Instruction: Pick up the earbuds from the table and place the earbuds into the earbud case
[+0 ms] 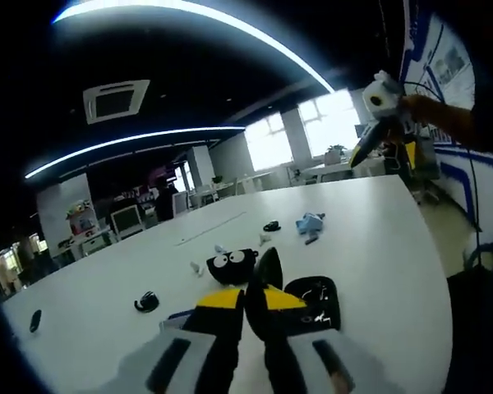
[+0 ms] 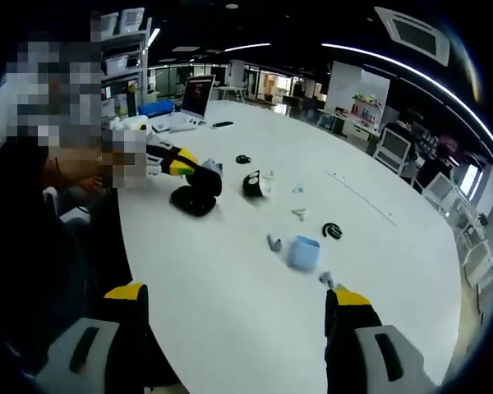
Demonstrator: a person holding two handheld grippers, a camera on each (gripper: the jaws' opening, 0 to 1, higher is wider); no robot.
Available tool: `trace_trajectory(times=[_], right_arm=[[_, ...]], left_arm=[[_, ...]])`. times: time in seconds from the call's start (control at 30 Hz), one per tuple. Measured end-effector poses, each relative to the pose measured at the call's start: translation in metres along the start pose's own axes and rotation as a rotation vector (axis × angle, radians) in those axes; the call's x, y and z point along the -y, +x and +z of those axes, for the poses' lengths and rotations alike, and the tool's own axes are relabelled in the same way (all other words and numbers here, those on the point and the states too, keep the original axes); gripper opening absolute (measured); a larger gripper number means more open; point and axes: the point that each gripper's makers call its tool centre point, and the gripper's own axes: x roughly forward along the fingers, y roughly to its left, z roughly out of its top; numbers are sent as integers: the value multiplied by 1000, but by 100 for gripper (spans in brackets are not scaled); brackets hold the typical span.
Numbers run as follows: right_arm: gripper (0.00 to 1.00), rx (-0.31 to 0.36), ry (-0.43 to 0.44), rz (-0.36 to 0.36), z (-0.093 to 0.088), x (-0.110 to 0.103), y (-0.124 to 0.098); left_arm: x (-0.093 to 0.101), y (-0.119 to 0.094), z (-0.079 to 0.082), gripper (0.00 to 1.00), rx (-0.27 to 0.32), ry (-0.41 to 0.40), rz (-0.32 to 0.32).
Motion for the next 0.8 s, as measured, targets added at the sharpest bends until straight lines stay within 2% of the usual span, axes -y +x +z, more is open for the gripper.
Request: trace_trajectory(times=[0.1, 0.57, 0.63, 0.7, 0.8], right_arm=[[86, 1, 0, 0, 0, 0, 0], [86, 10, 1, -6, 1, 2, 0], [86, 12, 1, -6, 1, 2, 0], [86, 12, 1, -8, 2, 3, 1], [86, 14, 4, -14, 3, 5, 2]], left_arm=[[0, 0, 0, 21, 0, -28, 1], [1, -7, 1, 29, -13, -69, 10], [-1, -11, 1, 33, -25, -97, 20], [-1, -18, -5, 41, -83, -165, 29], [2, -28, 4, 48, -66, -248, 22]])
